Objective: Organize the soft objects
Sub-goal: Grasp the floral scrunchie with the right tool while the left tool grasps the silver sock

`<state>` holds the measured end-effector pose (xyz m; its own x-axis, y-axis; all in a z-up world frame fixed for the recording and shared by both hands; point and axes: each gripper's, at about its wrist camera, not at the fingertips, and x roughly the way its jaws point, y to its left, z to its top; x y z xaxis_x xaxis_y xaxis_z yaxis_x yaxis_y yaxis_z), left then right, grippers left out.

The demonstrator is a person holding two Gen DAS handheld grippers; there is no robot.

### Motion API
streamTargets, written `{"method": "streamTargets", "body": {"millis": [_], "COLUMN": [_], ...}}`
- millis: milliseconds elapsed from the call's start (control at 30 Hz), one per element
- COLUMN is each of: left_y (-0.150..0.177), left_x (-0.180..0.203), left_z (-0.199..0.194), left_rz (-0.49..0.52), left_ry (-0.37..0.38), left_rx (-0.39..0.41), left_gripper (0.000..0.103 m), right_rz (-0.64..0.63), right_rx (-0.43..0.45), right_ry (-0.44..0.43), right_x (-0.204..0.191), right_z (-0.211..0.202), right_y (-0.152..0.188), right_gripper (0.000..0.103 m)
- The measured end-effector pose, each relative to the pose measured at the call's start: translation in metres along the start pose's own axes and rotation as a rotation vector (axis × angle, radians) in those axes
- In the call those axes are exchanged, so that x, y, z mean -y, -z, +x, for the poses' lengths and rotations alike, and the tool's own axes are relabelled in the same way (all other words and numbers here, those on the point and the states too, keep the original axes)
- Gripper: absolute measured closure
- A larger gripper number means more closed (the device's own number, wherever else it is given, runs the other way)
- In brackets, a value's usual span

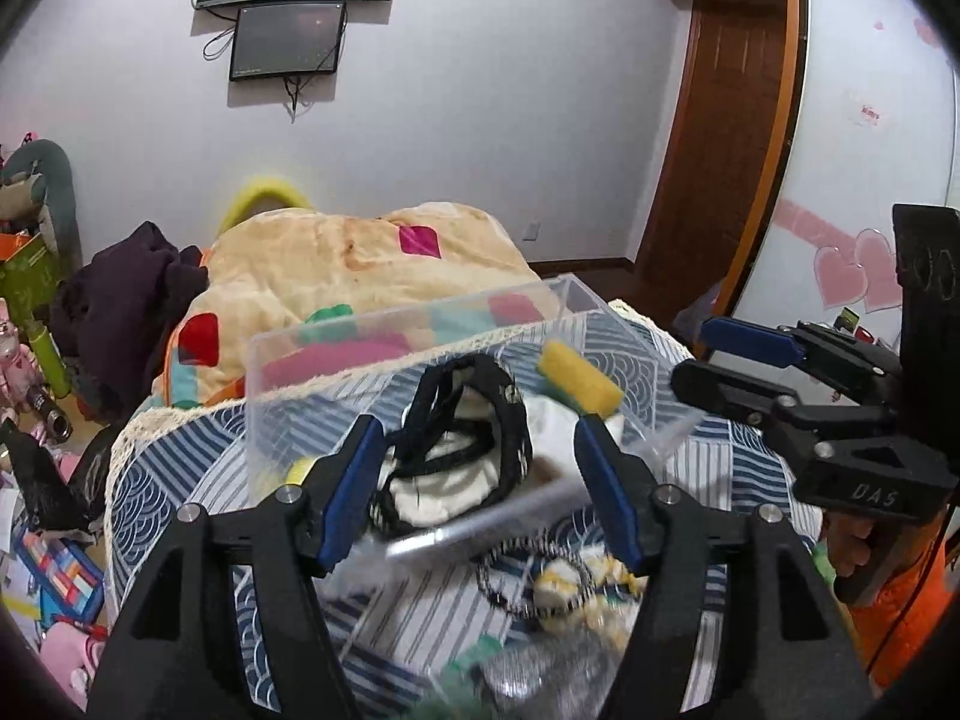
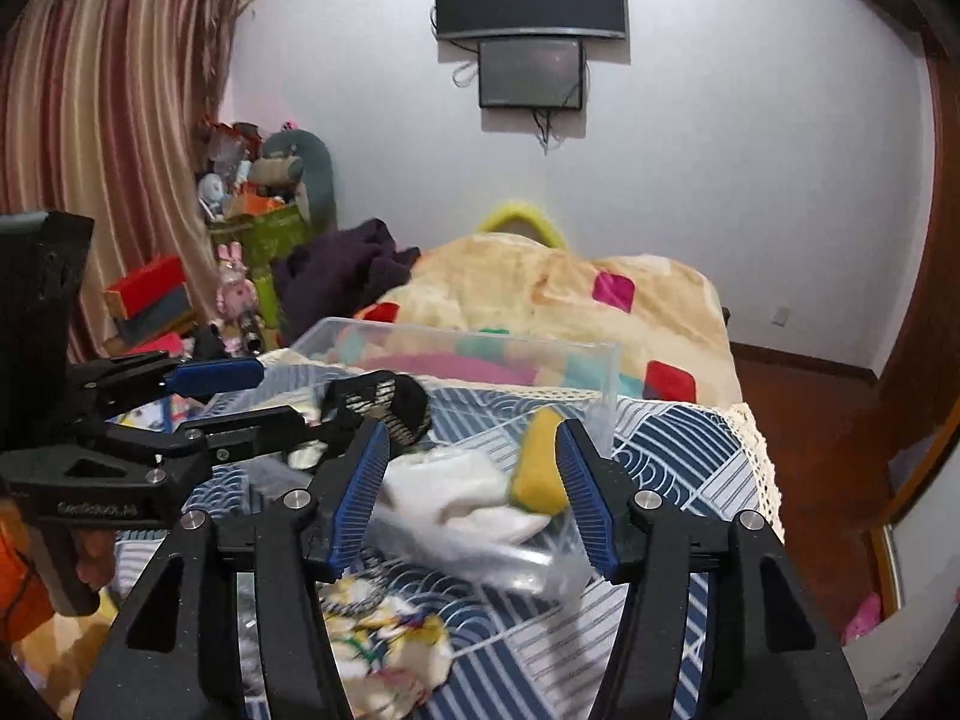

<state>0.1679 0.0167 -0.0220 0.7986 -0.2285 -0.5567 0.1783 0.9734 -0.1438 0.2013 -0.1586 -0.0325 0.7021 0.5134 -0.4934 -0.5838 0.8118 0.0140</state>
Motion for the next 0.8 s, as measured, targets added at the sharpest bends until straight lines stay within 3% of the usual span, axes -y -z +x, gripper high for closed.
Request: {"method": "streamTargets", "body": {"millis": [233, 567, 767, 800], "left_y": [0.036, 0.09, 0.105, 0.106], "left_x": [0.009, 0.025, 0.02, 0.019], "left_z": [-0.017, -0.011, -0.005, -0.004], "left_rz": [0.005, -0.025, -0.061, -0.07], "left_ry": [0.002, 0.05, 0.056, 0.06], "left_rx": [-0.06, -0.158, -0.149, -0.142], "left_gripper": [0.037, 0.037, 0.037, 0.04], "right_rz": [-0.021, 0.081, 0.114, 0.106], "right_rx": [-0.016, -0.182, -0.188, -0.184], "right_ry": [-0.032, -0.121, -0.131, -0.127], "right_x": [-0.016, -0.019, -0.017, -0.02], "right_z": [-0.012, 0.02, 0.028, 0.026], "right_y": [0.028, 0.092, 0.1, 0.101], "right_gripper": [0.049, 0.049, 0.049, 0.055]}}
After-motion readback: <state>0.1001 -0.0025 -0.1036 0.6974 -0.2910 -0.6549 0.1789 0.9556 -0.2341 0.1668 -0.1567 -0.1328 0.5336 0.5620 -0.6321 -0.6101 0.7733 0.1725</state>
